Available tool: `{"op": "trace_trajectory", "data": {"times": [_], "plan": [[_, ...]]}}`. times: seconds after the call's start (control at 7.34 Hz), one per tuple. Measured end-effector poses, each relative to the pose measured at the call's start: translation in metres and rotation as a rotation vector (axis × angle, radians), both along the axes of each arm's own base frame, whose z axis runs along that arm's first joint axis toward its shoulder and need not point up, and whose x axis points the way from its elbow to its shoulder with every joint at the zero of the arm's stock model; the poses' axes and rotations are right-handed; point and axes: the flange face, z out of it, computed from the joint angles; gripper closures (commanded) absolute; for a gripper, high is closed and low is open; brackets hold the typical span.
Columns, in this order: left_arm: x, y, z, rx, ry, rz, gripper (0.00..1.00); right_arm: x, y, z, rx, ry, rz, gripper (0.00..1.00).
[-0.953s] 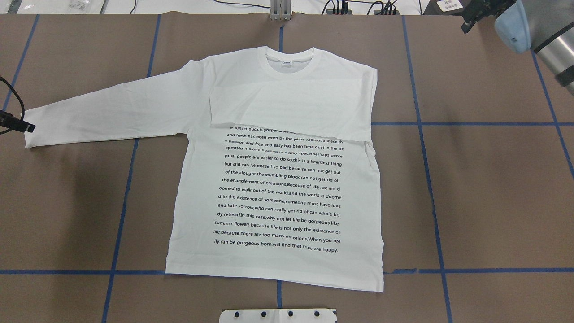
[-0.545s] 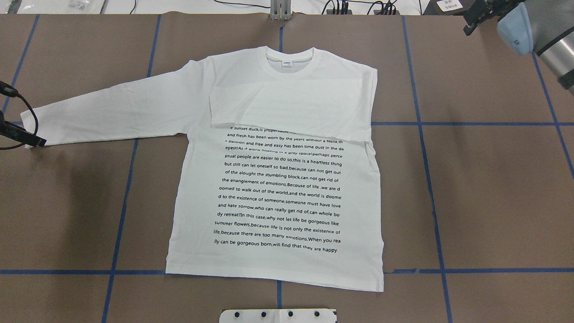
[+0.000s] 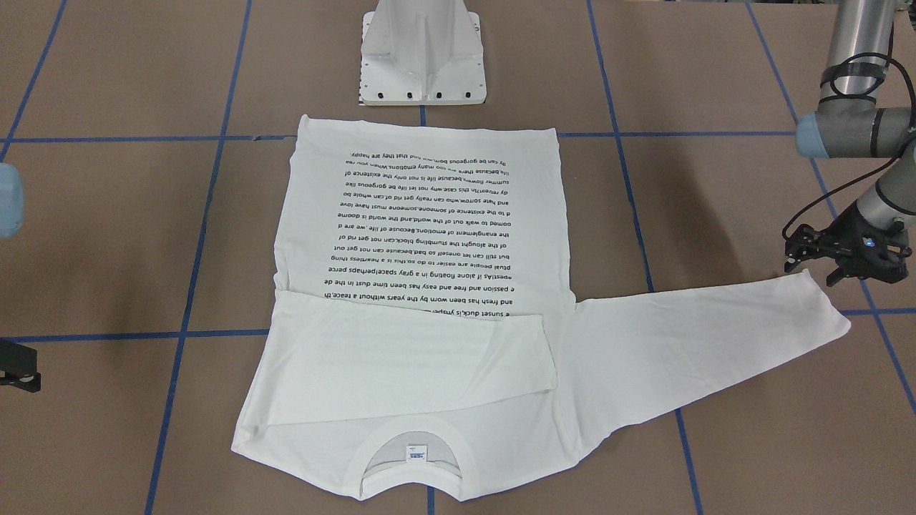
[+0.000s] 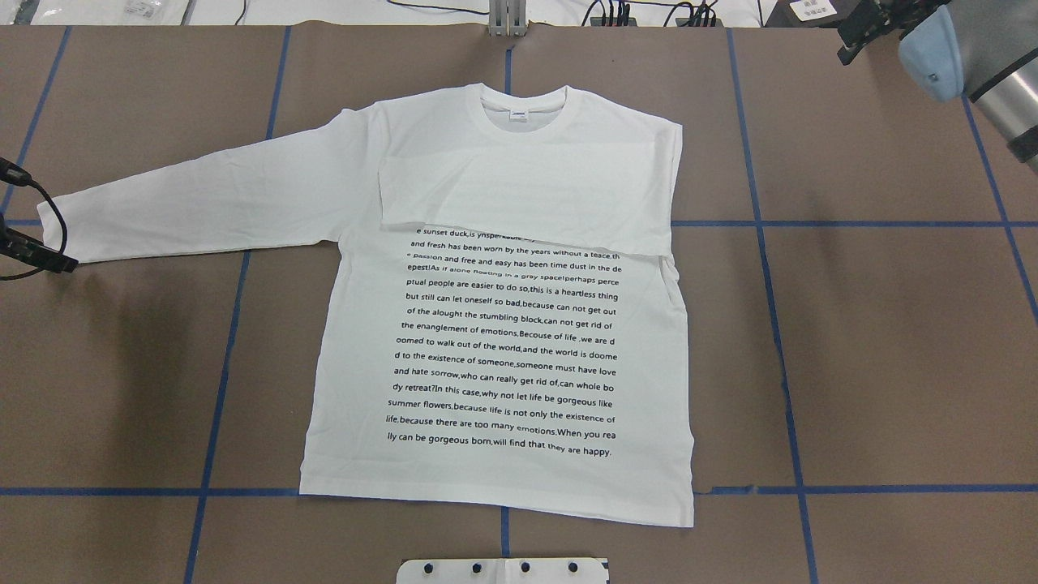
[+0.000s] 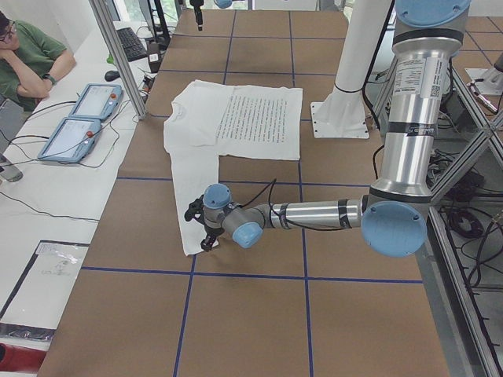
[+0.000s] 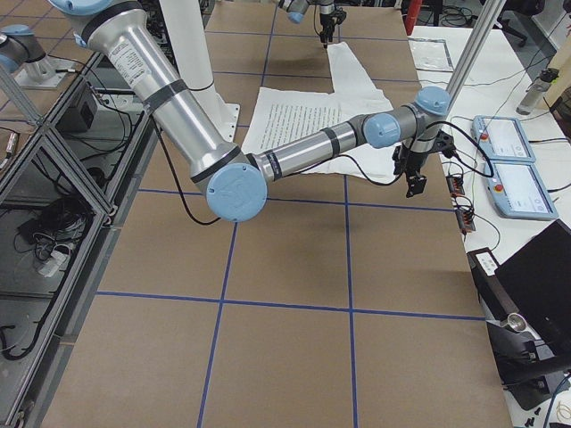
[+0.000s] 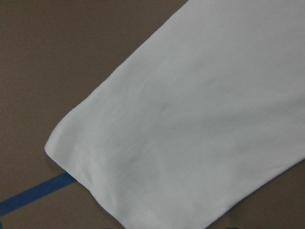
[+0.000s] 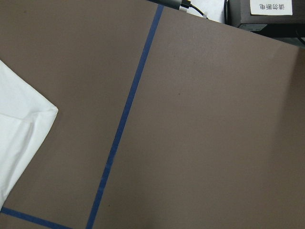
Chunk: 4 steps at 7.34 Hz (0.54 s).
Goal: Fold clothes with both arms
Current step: 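Lower the left gripper onto the cuff of the other sleeve and grasp it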
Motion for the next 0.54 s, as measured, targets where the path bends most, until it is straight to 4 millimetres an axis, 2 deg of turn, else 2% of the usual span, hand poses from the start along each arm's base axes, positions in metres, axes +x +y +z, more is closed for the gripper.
{"op": "trace_trajectory", "data": {"times": [0.41, 0.54], "plan": [[0.0025, 0.0017, 0.0018, 0.0, -0.004, 0.007, 0.52, -0.0007, -0.0001, 0.0001, -0.001, 0.0, -0.001, 0.0], [0.0025, 0.0028, 0.0029, -0.001, -0.005, 0.009, 0.57, -0.0008, 0.0, 0.0003, -0.002, 0.0, -0.001, 0.0]]}}
